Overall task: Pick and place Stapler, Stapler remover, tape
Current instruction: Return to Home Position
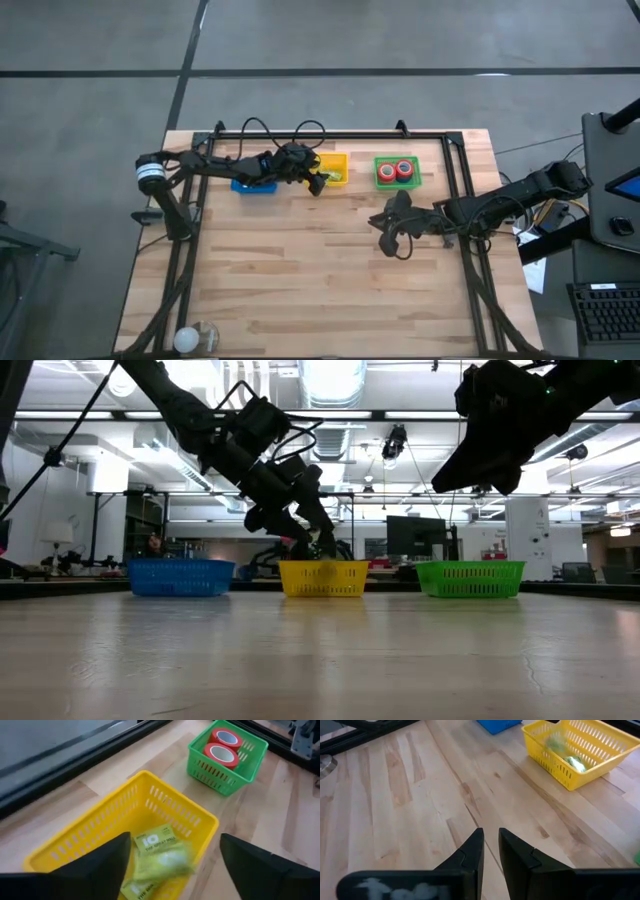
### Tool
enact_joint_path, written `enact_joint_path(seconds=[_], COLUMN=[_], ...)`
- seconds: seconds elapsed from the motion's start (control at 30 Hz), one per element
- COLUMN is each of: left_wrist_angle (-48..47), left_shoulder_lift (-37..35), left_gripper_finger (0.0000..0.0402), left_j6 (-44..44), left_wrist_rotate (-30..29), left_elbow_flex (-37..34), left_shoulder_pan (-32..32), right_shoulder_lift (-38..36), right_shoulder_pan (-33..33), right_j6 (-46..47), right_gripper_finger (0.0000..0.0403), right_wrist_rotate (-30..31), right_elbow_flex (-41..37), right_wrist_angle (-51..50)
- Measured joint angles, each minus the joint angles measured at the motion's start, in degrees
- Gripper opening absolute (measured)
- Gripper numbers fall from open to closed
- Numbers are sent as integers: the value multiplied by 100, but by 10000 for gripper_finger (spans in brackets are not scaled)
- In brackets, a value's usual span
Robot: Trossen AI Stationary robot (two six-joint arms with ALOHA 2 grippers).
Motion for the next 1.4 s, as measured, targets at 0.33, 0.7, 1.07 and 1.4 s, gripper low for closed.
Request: enact_joint_path(seconds=[0.33, 0.7, 1.07, 1.4], left_wrist_angle=[48, 46, 68, 703], left_shoulder_lift=[-15, -202, -1500, -3596], left_gripper_finger=[335, 95, 10, 24], left_j6=[-34, 219, 672, 1505], left_wrist_rotate=[305, 1133, 1130, 335], left_elbow_flex=[-4, -48, -606, -2752], left_shoulder_pan=[-78, -1109, -2178, -2201], right_shoulder_lift=[0, 0, -395, -2055], right_shoulder_pan=[0, 121, 618, 850], right_j6=[92, -523, -1647, -2046], right_gripper_finger=[52, 15, 8, 8], right_wrist_rotate=[-3, -57, -284, -110], right_elbow_flex=[-82, -234, -1071, -2267], right_wrist_angle=[0, 661, 2685, 2769])
